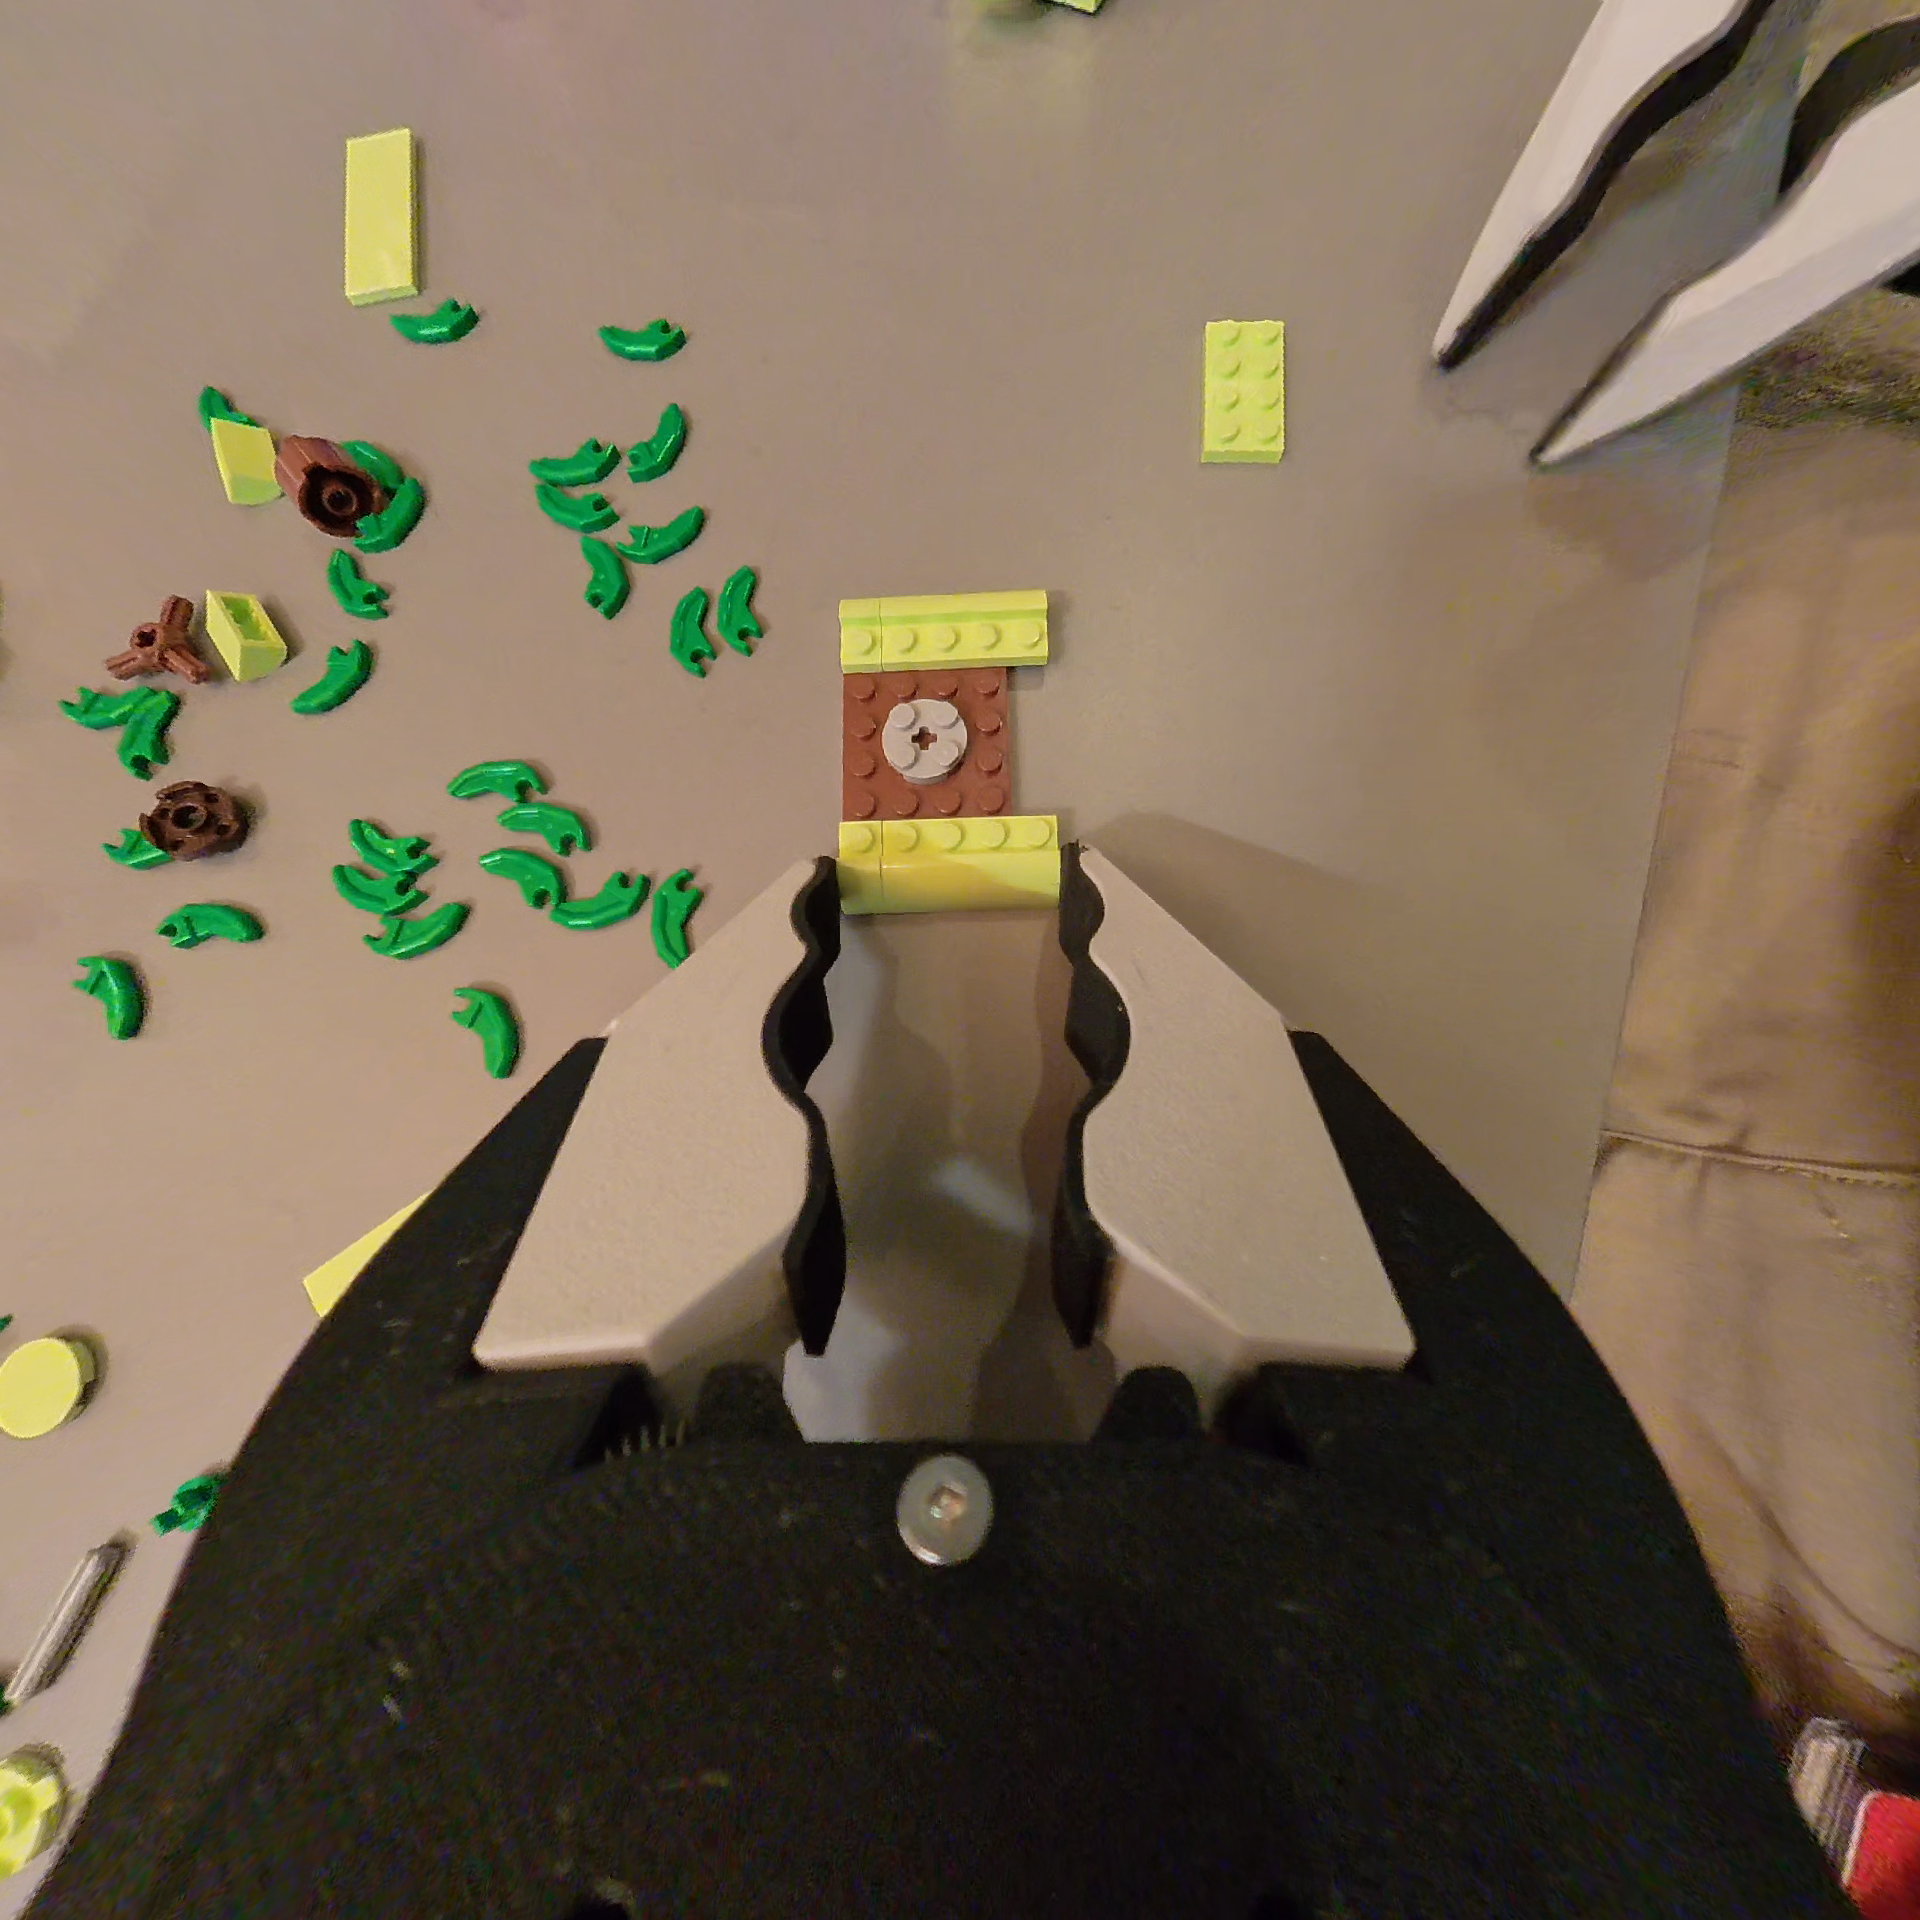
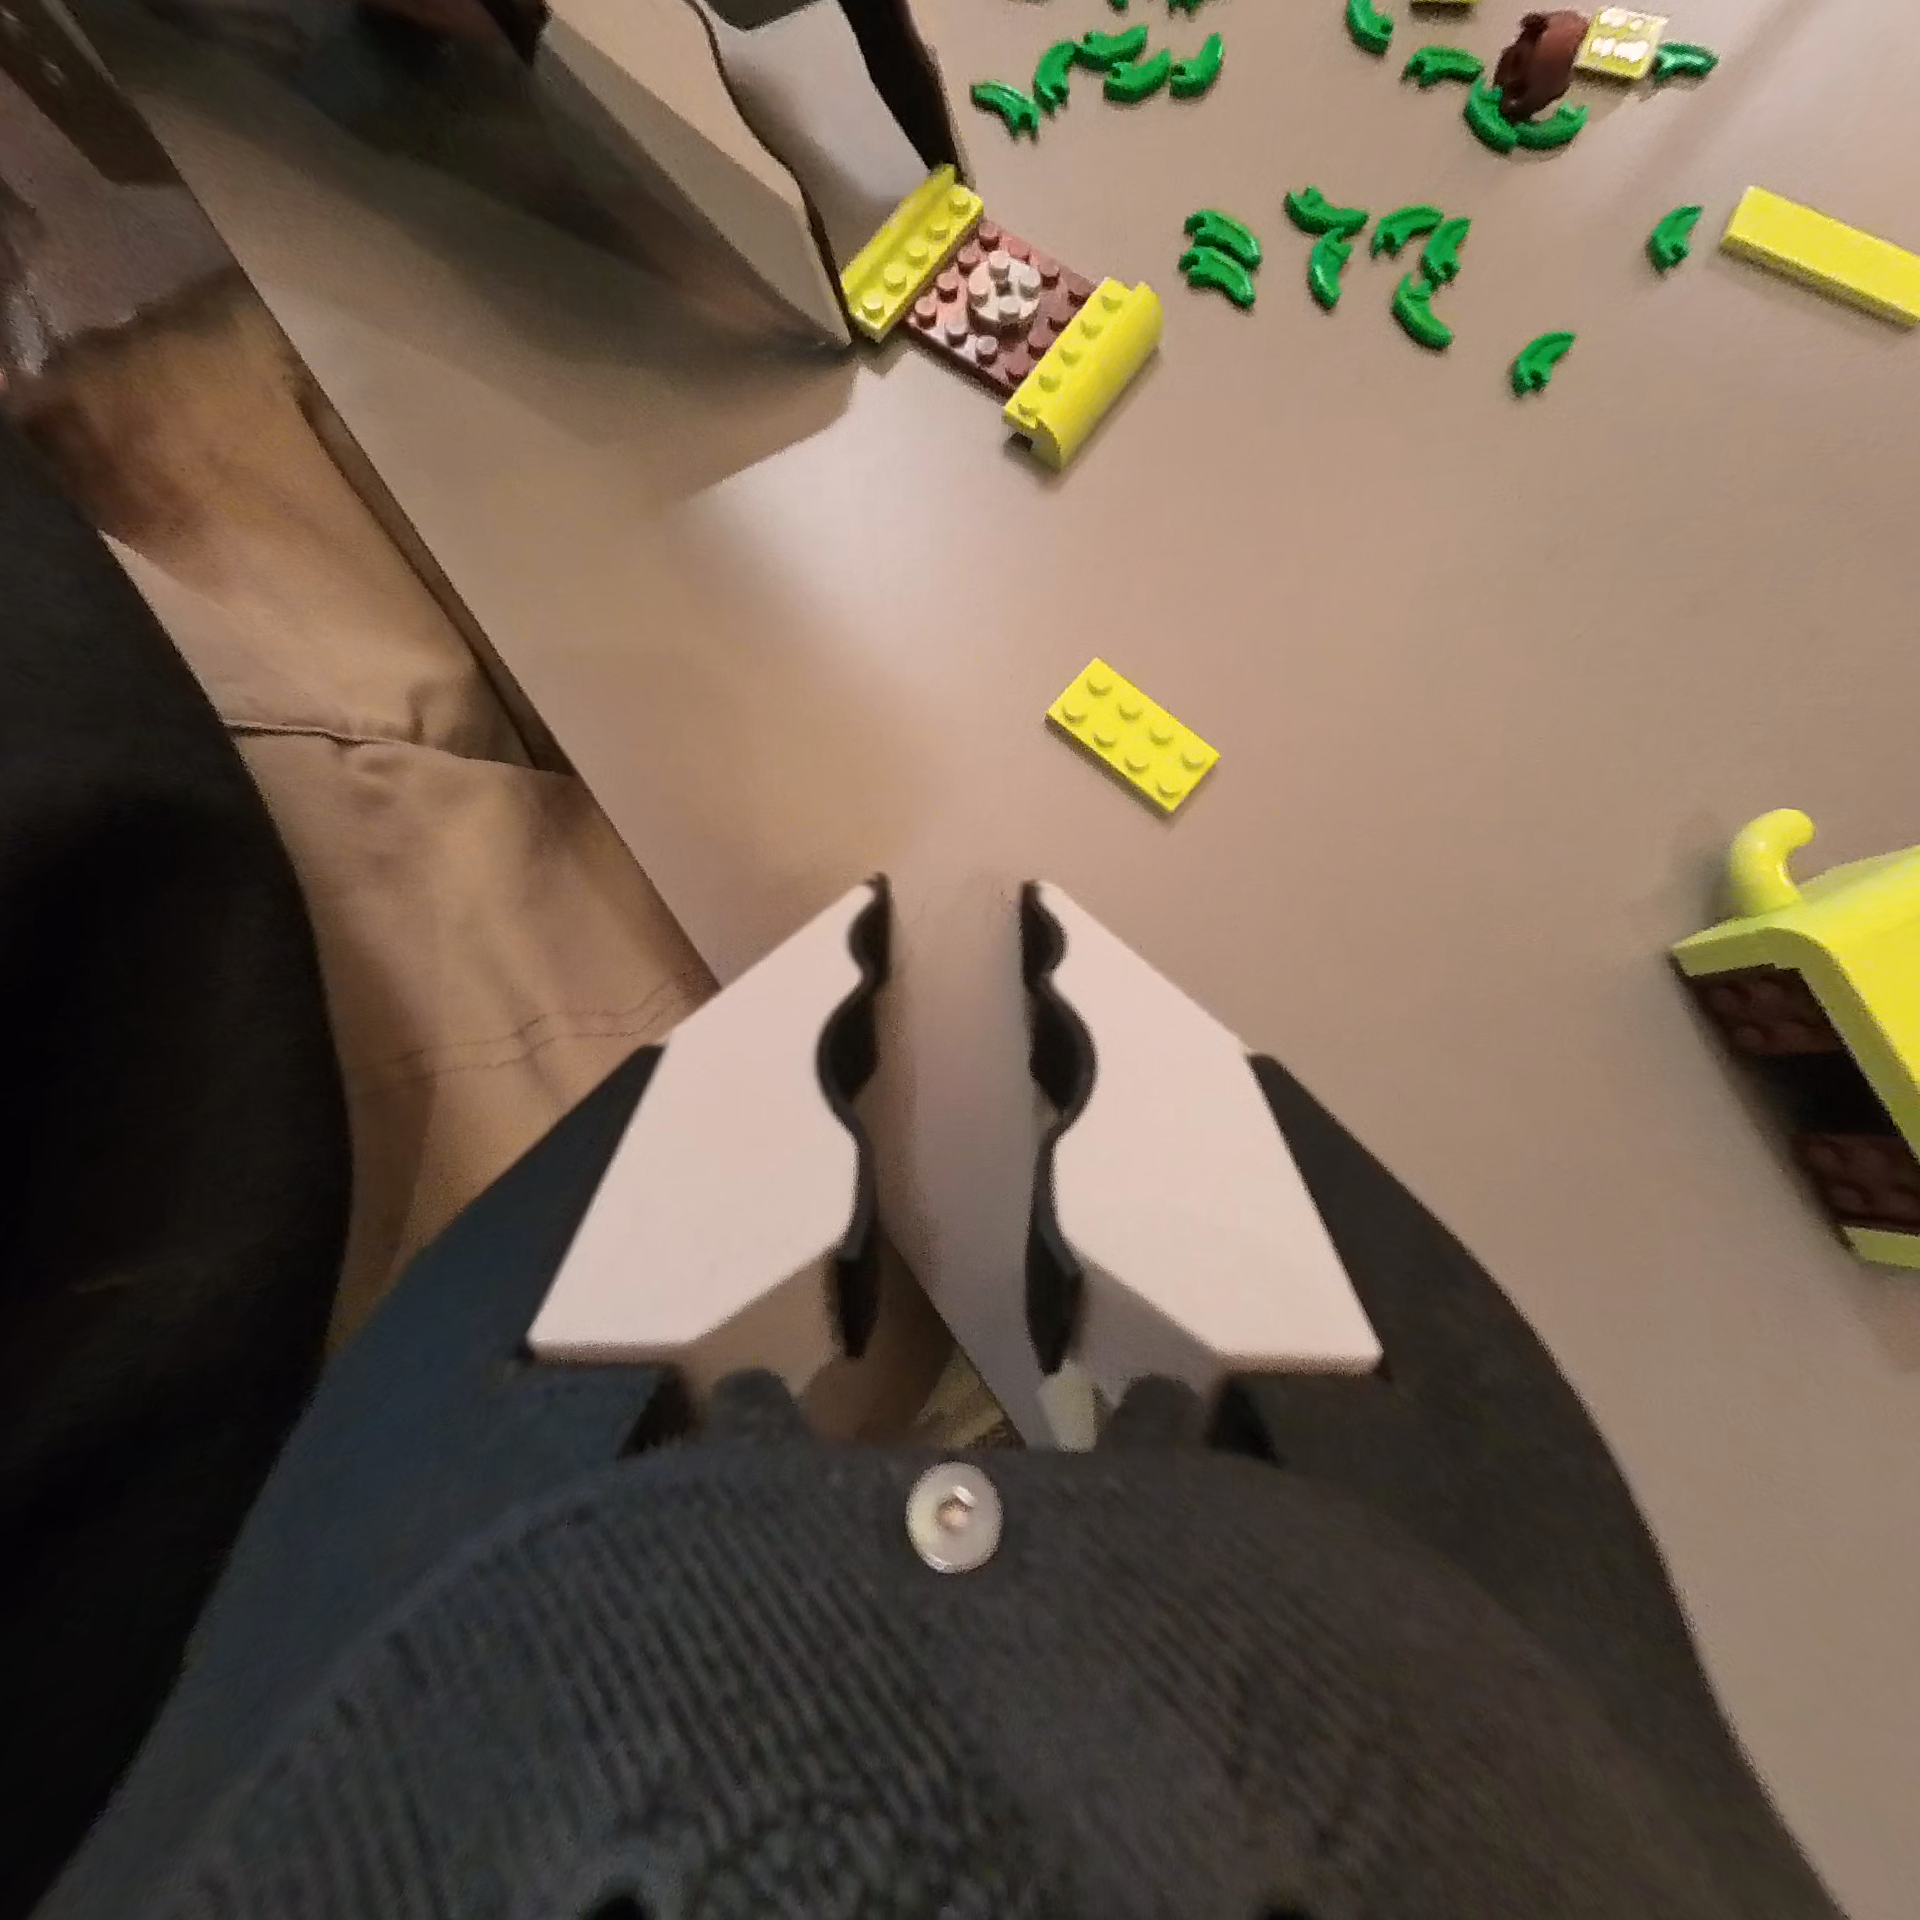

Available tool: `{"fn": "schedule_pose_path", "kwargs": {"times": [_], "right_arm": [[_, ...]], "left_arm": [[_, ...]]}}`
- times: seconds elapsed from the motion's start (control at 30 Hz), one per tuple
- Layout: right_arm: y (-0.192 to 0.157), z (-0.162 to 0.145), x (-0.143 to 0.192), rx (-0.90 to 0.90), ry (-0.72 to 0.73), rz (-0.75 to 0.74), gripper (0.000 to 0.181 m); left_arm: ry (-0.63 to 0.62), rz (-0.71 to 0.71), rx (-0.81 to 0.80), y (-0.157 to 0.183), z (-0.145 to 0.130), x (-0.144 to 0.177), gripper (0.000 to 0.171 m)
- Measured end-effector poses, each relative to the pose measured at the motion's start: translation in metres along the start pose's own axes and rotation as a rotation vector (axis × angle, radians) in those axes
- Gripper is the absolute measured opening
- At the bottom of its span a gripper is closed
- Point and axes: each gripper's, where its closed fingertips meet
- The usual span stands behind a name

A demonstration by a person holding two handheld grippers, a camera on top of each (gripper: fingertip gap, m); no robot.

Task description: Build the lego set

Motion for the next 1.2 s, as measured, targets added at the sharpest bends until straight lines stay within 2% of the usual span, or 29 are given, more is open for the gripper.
{"fn": "schedule_pose_path", "kwargs": {"times": [0.07,0.2,0.27,0.37,0.43,0.47,0.5,0.57,0.63,0.67,0.73,0.87,1.0,1.2], "right_arm": [[-0.002,-0.002,0.000,-0.003,-0.007,0.004,0.000],[0.000,-0.019,0.019,0.007,-0.028,-0.011,0.000],[0.012,-0.045,0.041,-0.028,-0.069,-0.029,0.000],[0.036,-0.104,0.083,-0.144,-0.165,-0.048,0.000],[0.042,-0.133,0.109,-0.240,-0.167,-0.023,0.000],[0.045,-0.138,0.119,-0.289,-0.141,-0.021,0.000],[0.045,-0.134,0.126,-0.318,-0.091,-0.019,0.000],[0.047,-0.103,0.131,-0.339,0.068,-0.050,0.002],[0.039,-0.064,0.117,-0.326,0.209,-0.029,0.019],[0.031,-0.047,0.103,-0.314,0.232,0.005,0.023],[0.013,-0.022,0.068,-0.264,0.200,0.063,0.033],[-0.003,-0.003,0.016,-0.138,0.089,0.035,0.030],[-0.010,0.002,0.001,-0.097,0.065,0.061,0.032],[-0.004,0.001,-0.001,-0.067,0.054,0.011,0.017]], "left_arm": [[0.000,0.000,0.000,0.000,0.000,0.000,0.044],[-0.004,-0.023,0.015,0.000,0.000,0.000,0.044],[-0.004,-0.025,0.016,0.000,0.000,0.000,0.044],[-0.001,-0.009,0.006,0.000,0.000,0.000,0.044],[-0.003,-0.016,0.010,0.000,0.000,0.000,0.044],[-0.004,-0.023,0.015,0.000,0.000,0.000,0.044],[-0.005,-0.030,0.019,0.000,0.000,-0.001,0.044],[-0.005,-0.035,0.022,0.000,-0.001,-0.001,0.044],[-0.005,-0.037,0.022,0.000,0.000,-0.001,0.044],[-0.005,-0.037,0.022,0.000,0.000,-0.001,0.044],[-0.005,-0.031,0.019,0.000,0.000,-0.001,0.044],[-0.002,-0.014,0.009,0.000,0.000,0.000,0.044],[-0.001,-0.009,0.006,0.000,0.000,0.000,0.044],[-0.002,-0.010,0.007,0.000,0.000,0.000,0.044]]}}
Point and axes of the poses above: each gripper's, where its closed fingertips meet, x back along the fingers, z out of its top, y = z × x across the jaws, and after that the axes turned 13 degrees about -y, right-handed
